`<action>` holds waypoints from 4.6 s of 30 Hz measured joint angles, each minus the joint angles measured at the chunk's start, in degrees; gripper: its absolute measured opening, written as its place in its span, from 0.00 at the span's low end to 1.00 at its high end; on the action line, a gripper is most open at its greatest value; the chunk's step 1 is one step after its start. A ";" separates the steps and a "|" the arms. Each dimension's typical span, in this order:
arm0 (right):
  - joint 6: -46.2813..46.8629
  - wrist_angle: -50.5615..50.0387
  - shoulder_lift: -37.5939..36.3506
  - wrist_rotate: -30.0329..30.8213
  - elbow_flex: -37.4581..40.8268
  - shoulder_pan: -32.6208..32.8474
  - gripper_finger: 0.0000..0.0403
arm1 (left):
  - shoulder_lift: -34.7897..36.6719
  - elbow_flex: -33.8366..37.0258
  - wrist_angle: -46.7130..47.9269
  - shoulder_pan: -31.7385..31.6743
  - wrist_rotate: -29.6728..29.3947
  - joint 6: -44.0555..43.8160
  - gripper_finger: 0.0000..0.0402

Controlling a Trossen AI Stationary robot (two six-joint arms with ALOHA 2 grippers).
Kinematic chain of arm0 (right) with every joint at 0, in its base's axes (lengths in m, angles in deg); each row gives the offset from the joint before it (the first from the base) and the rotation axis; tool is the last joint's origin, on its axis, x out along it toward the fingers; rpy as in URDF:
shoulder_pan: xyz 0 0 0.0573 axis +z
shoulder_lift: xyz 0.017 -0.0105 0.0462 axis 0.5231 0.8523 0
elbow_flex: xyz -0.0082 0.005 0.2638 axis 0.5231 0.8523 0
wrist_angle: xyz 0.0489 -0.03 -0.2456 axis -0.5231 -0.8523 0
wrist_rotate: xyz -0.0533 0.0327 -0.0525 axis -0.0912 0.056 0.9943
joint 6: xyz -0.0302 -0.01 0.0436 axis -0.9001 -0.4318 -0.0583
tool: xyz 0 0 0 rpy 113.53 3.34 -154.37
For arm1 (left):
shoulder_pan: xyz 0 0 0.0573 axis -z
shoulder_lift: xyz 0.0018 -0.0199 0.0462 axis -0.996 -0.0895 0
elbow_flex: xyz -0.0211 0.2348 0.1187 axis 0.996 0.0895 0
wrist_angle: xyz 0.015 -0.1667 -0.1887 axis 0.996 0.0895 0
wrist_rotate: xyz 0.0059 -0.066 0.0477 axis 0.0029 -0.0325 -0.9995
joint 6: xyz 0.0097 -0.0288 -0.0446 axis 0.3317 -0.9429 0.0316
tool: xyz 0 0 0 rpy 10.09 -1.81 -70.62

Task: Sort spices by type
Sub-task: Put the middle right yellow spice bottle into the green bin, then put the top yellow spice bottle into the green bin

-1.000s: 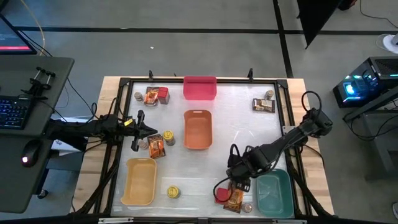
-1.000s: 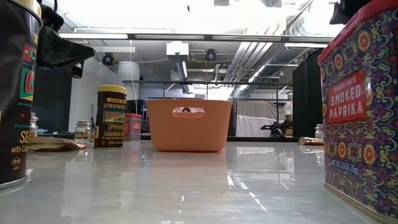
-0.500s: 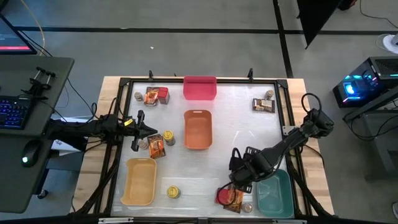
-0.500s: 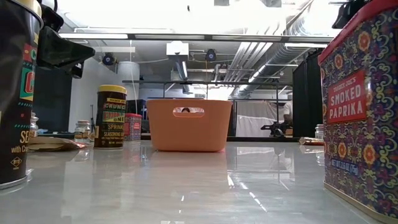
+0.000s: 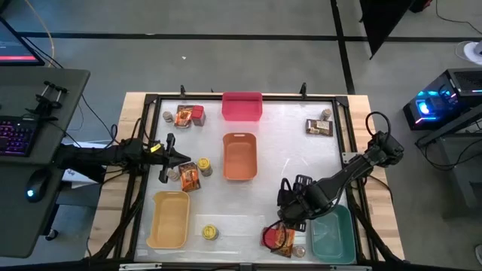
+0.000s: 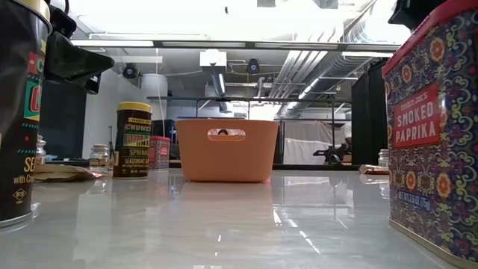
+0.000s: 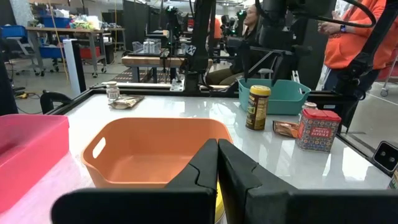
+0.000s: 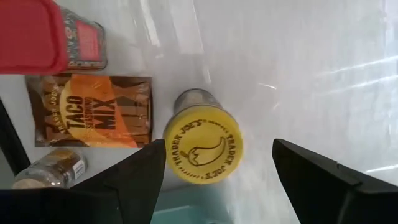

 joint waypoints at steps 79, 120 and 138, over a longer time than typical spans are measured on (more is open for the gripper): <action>65.08 0.09 -11.77 -10.39 19.17 22.38 0.54 | 0.01 0.00 -0.02 0.01 -0.01 0.00 0.00; 9.80 21.66 -1.91 7.08 -0.17 -1.91 0.76 | 0.01 0.00 -0.02 0.00 0.01 0.00 0.00; -38.34 44.95 27.15 1.56 -27.77 -25.91 0.76 | 0.01 0.00 -0.01 0.01 0.01 0.00 0.00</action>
